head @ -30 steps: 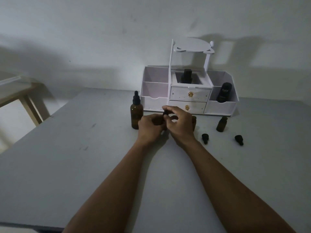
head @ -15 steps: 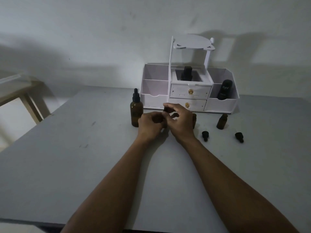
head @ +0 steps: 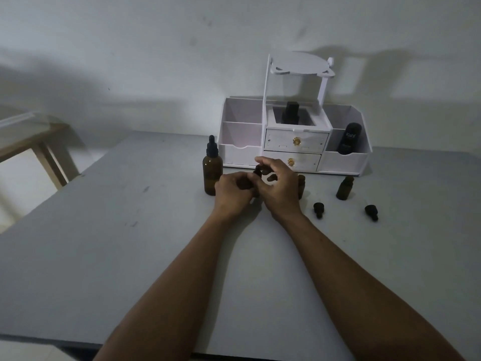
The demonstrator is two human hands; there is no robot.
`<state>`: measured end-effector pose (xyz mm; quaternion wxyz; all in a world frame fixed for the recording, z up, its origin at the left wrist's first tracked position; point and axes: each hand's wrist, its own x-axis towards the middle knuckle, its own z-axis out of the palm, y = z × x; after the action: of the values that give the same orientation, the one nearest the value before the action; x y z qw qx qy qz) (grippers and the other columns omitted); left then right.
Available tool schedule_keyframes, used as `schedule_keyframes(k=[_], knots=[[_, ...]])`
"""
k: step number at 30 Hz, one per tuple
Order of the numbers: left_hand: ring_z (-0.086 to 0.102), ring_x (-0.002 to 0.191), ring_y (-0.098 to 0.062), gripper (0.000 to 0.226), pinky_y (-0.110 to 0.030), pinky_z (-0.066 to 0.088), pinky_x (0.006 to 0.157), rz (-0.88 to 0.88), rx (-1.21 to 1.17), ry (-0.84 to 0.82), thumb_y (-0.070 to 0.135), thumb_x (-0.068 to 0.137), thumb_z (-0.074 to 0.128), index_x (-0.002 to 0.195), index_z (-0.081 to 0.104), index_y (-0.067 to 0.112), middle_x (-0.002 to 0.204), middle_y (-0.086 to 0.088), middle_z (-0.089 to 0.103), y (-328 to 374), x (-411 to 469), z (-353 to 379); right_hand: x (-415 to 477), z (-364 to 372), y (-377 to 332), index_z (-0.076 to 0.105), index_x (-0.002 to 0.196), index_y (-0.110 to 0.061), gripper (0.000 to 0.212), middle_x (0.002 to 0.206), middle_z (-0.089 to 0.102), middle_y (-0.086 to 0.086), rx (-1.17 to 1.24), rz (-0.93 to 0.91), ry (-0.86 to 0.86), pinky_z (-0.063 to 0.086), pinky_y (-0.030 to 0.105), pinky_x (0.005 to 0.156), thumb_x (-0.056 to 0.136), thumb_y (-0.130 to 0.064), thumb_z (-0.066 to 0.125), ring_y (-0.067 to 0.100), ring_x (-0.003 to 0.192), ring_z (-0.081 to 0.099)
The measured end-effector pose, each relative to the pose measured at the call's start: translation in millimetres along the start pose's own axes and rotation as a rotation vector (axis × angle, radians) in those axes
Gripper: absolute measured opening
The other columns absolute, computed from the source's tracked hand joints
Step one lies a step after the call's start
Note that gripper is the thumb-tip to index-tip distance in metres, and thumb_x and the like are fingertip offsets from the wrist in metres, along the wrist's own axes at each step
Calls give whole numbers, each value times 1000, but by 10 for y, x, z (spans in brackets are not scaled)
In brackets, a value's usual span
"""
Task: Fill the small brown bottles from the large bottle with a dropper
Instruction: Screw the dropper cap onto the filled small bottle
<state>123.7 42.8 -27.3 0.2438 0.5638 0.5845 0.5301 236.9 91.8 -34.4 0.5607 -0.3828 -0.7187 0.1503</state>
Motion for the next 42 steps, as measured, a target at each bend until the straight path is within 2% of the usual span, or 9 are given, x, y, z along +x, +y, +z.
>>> schedule_keyframes(k=[4, 9, 15, 26, 29, 31, 34, 38, 42], knots=[[68, 83, 0, 33, -16, 55, 81, -13, -17, -11, 2, 82, 73, 114, 73, 10, 102, 2, 75, 16, -17, 8, -5, -1, -4, 69, 119, -11, 33, 114, 71, 0, -5, 23, -11, 49, 9, 88, 87, -5, 67, 1, 101, 61], [68, 80, 2, 31, -17, 57, 80, -27, -9, -3, 1, 82, 74, 112, 75, 11, 99, 1, 76, 7, 9, 1, 2, -13, 0, 70, 113, -13, 28, 106, 72, -2, -8, 35, -8, 52, 9, 73, 85, -13, 74, 0, 90, 62], [68, 82, -1, 30, -6, 50, 70, -27, -21, -10, 2, 83, 73, 112, 74, 10, 96, 4, 74, 29, -28, 8, -12, 3, -5, 70, 117, -11, 31, 112, 72, 1, -13, 45, -27, 46, 9, 86, 87, -5, 68, 4, 100, 62], [62, 72, 8, 29, -2, 48, 61, -41, -8, 15, 1, 84, 72, 112, 74, 7, 93, 3, 72, 36, -28, 19, -14, -13, -36, 71, 113, -10, 29, 108, 73, 2, -6, 75, -26, 45, 3, 83, 85, -4, 72, 6, 95, 64], [65, 79, 4, 34, -5, 51, 74, -50, 4, 14, 4, 85, 74, 118, 72, 9, 101, 3, 73, 61, -47, 18, -20, -25, -38, 71, 115, -10, 30, 110, 73, 3, -15, 66, -22, 42, -2, 81, 85, -7, 72, 5, 96, 63], [68, 98, -10, 40, -21, 52, 90, -54, 1, -1, 7, 86, 74, 125, 67, 10, 115, -2, 72, 76, -76, 7, -22, -34, -43, 69, 119, -10, 33, 113, 72, 3, -31, 59, -22, 44, 1, 83, 86, -10, 73, 3, 98, 61], [65, 111, -17, 49, -24, 49, 92, -93, -6, -22, 16, 85, 76, 132, 62, 13, 126, -4, 68, 51, -131, -38, -19, -56, -51, 61, 130, -11, 45, 117, 70, 2, -44, 27, -19, 41, -3, 82, 87, -16, 73, 3, 103, 60], [66, 105, -11, 48, -18, 49, 88, -116, 17, -78, 24, 83, 78, 129, 64, 16, 123, -1, 68, -19, -226, -223, 11, -84, -89, 59, 132, -10, 47, 122, 68, 5, -49, -47, 48, 42, -3, 84, 88, -19, 73, 6, 108, 61], [66, 85, 2, 40, -7, 51, 72, -75, 124, -109, 29, 84, 76, 122, 68, 20, 112, 4, 71, -72, -298, -618, 44, -85, -232, 65, 122, -10, 37, 115, 70, 2, -38, -128, 104, 46, 2, 81, 87, -17, 74, 5, 101, 62]])
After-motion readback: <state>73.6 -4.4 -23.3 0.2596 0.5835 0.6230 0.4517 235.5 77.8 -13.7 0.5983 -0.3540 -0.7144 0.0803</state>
